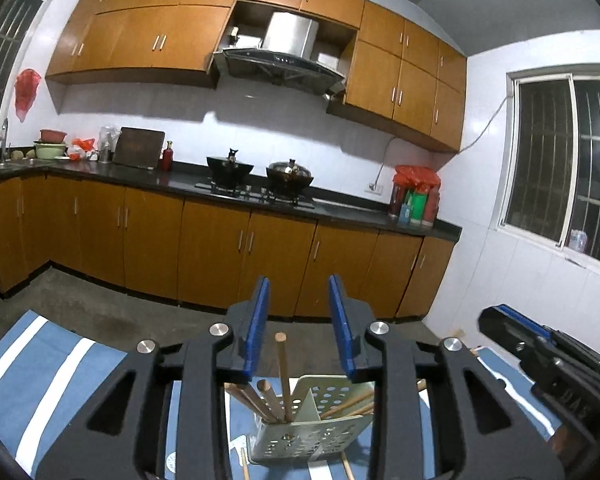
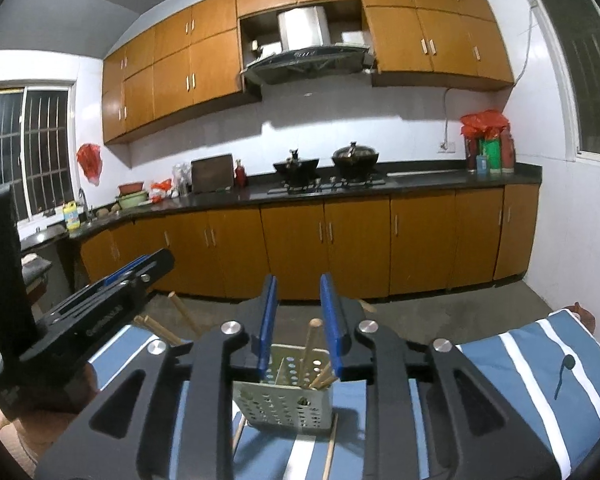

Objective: Organize utensils
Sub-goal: 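Lower the left tool's chopstick into the holder and open it while the right tool releases its own, then lower the left tool onto the last chopstick and close it while the right tool grasps one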

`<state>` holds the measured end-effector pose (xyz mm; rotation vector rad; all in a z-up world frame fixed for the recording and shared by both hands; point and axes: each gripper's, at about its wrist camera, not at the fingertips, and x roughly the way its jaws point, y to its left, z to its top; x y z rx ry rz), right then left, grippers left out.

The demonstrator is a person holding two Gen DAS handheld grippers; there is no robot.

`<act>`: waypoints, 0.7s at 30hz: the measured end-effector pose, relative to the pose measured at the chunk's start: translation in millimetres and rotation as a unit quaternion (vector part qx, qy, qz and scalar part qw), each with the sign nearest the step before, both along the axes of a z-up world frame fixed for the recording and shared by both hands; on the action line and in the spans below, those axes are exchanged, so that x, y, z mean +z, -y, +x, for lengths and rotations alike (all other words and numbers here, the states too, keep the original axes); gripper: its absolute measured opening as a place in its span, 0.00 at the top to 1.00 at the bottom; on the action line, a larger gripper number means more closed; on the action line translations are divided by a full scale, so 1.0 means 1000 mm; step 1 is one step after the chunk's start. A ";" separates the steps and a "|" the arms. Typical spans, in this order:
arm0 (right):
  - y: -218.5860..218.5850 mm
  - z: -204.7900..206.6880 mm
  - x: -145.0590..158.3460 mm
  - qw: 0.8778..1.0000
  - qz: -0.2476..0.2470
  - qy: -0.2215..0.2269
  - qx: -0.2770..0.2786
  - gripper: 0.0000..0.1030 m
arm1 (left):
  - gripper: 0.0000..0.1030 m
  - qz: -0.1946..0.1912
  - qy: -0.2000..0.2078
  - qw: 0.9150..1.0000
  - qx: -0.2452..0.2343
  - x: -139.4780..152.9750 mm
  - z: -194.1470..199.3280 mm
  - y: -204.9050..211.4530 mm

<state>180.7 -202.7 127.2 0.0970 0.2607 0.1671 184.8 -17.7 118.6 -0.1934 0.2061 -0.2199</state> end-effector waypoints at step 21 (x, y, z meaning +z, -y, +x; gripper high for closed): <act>0.044 -0.033 -0.196 0.957 0.011 -0.289 -0.022 0.73 | 0.50 0.032 -0.247 0.967 0.046 -0.146 -0.050 -0.049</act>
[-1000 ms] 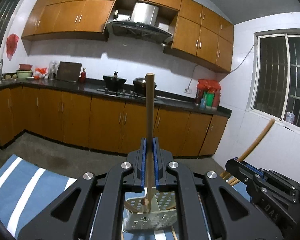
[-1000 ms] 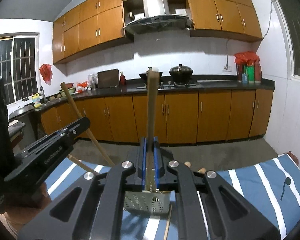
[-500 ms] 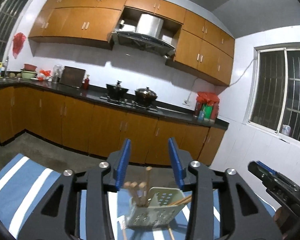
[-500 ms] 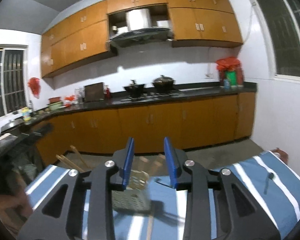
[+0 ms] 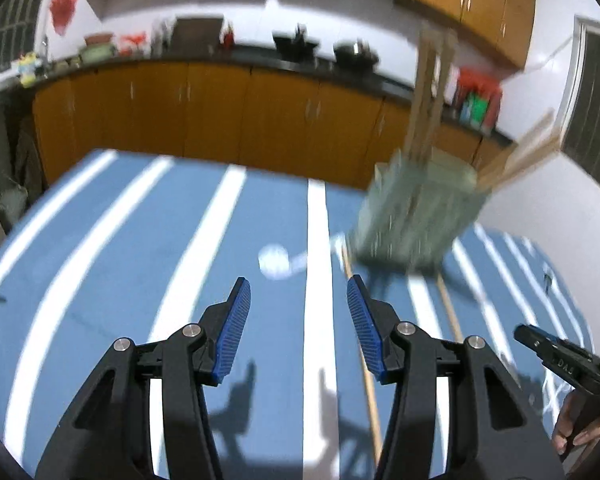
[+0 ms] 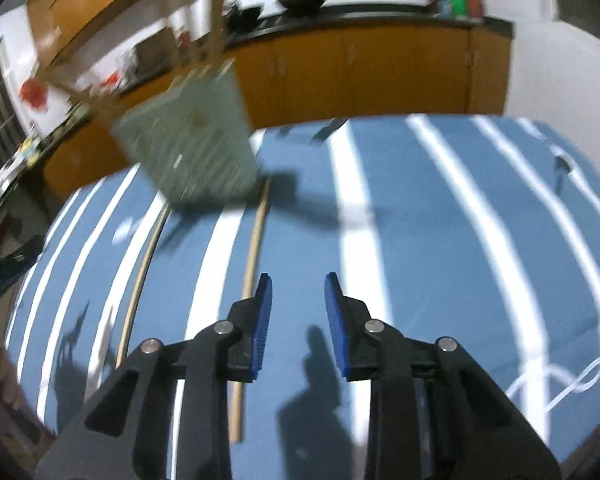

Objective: Organize utensils
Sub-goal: 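Lower the left tool onto the last chopstick and close it while the right tool grasps one, then hold the left tool's chopstick above the cloth while the right tool holds its own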

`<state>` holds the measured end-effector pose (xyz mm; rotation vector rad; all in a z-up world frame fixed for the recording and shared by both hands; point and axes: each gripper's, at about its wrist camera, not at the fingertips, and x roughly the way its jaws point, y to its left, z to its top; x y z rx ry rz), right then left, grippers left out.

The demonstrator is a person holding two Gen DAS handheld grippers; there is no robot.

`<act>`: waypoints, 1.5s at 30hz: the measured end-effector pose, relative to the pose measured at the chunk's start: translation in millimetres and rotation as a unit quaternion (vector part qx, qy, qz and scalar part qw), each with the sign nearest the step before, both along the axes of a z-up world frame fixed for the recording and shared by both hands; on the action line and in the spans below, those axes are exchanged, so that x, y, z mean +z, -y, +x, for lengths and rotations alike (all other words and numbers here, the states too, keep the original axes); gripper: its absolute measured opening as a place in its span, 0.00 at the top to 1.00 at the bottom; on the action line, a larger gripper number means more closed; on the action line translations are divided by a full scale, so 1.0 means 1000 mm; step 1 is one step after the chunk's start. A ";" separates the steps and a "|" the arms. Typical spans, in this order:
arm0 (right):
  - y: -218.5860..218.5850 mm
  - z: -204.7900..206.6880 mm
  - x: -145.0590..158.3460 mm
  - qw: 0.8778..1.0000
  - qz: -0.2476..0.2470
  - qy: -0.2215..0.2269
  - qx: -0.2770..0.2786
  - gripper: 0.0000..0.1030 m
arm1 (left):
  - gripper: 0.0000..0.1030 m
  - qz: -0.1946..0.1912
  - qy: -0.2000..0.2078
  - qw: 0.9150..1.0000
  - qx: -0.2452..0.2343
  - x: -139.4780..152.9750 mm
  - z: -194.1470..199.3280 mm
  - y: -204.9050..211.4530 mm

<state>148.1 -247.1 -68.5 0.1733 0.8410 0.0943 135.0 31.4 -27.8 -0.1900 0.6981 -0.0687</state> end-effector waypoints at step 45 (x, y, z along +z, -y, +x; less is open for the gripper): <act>0.000 0.020 -0.036 0.996 -0.076 -0.029 -0.036 0.92 | 0.92 0.051 -0.101 0.993 -0.027 -0.064 0.026 0.014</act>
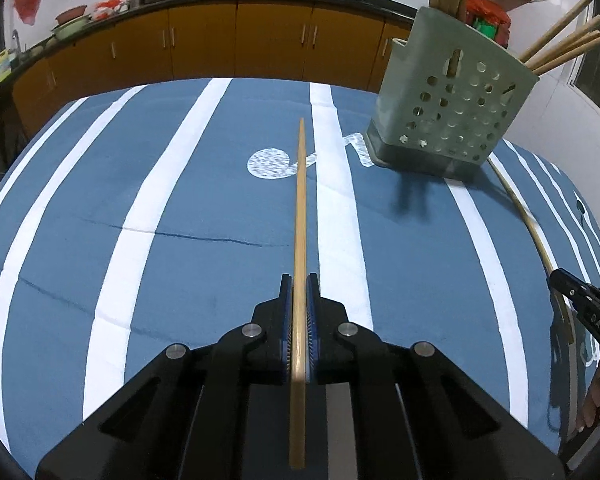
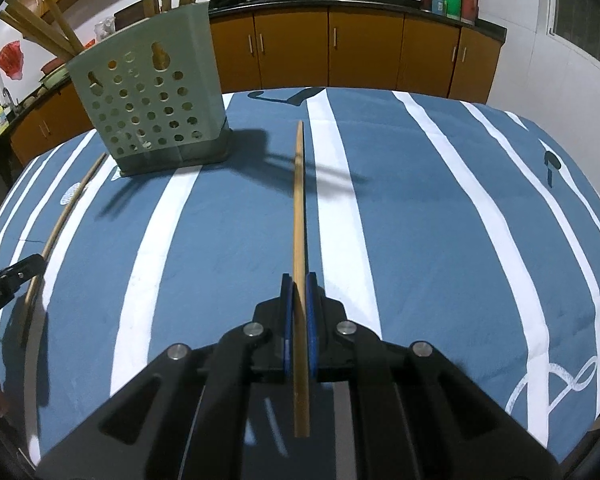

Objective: Organize utensils
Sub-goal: 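Hold the left tool's chopstick above the cloth while the right tool holds its own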

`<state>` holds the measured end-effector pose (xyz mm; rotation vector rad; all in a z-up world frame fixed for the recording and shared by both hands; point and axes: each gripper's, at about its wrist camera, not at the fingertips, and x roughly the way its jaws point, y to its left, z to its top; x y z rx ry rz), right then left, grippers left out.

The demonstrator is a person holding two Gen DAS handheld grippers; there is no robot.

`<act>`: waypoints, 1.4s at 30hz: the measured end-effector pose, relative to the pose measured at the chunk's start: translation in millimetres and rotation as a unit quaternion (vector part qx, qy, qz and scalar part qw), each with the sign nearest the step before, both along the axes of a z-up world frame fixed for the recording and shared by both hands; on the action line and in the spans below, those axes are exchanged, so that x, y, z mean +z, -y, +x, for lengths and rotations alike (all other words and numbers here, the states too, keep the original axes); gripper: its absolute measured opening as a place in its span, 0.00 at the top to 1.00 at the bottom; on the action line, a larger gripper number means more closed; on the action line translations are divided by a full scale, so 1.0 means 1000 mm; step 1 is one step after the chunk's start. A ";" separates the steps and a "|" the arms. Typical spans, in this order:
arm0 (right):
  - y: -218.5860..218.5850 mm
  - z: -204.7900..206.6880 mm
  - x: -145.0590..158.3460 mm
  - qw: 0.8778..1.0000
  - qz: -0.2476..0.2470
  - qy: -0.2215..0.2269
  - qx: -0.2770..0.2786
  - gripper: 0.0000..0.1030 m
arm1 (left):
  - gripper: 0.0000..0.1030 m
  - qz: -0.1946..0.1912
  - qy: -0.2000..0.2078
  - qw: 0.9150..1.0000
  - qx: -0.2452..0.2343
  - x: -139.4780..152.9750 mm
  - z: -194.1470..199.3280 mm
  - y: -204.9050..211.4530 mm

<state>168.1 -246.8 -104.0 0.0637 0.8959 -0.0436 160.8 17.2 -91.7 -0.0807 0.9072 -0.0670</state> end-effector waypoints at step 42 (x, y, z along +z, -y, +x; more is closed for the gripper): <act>0.000 -0.002 -0.005 1.000 -0.012 0.014 0.000 0.91 | 0.92 0.026 0.012 1.000 -0.009 0.000 -0.001 0.004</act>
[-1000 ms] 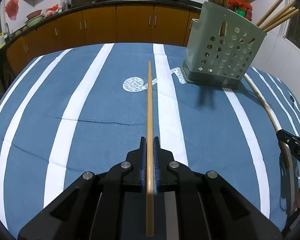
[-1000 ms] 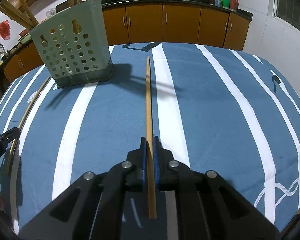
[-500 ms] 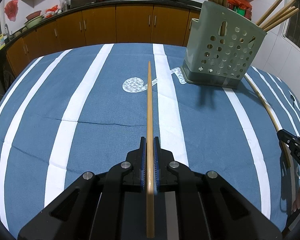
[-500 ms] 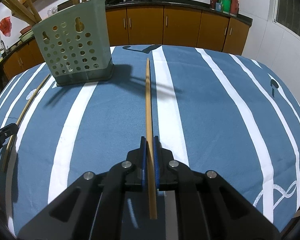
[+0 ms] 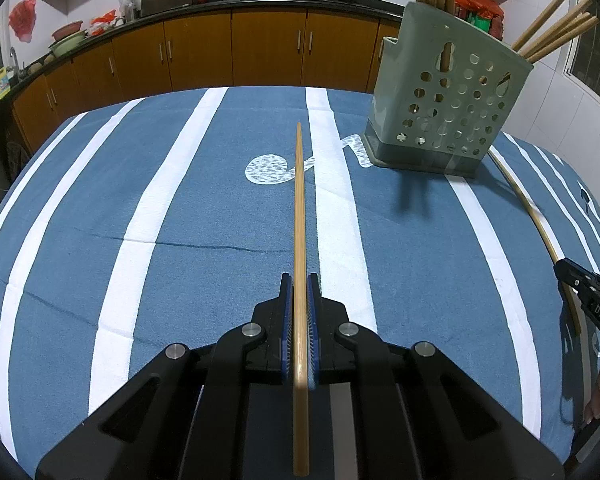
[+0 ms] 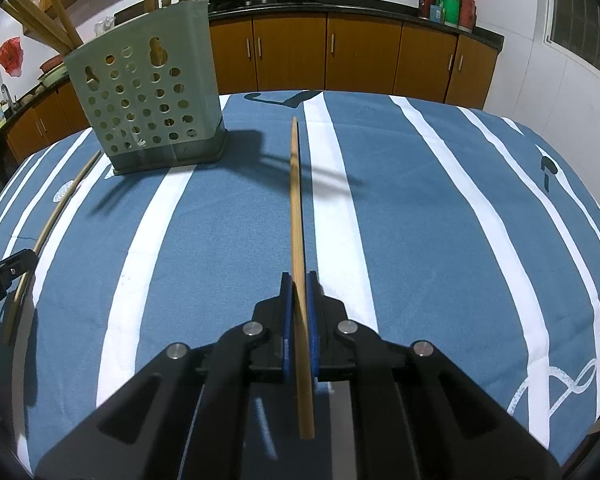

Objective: Organize utensils
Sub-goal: 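Hold the left tool's chopstick above the cloth while the right tool holds its own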

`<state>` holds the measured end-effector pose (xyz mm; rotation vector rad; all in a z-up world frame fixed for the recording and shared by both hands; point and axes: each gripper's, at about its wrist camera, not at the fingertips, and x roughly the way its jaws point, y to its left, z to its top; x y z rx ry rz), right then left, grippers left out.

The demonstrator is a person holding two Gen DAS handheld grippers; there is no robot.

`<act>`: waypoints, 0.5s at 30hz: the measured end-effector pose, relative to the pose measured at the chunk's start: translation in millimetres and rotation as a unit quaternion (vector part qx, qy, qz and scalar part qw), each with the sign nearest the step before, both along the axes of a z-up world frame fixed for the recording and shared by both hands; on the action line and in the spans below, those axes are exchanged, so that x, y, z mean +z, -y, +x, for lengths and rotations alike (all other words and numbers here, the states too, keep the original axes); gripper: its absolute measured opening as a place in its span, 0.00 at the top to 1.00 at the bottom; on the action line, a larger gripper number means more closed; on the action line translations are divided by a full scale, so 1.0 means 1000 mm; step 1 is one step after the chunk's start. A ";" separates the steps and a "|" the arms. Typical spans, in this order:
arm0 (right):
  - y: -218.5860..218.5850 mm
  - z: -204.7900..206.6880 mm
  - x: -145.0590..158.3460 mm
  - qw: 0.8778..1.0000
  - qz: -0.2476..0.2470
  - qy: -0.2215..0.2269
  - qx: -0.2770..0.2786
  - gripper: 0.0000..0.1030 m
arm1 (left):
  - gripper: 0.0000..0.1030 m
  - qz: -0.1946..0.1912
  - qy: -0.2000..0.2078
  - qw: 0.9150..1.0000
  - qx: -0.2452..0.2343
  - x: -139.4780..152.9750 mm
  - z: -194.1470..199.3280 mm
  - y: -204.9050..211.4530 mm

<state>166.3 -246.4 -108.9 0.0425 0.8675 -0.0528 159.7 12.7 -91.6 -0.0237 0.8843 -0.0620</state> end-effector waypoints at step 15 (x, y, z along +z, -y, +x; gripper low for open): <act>0.000 0.001 0.000 1.000 0.001 0.000 0.000 0.91 | 0.92 0.014 0.000 1.000 -0.006 0.000 -0.005 0.001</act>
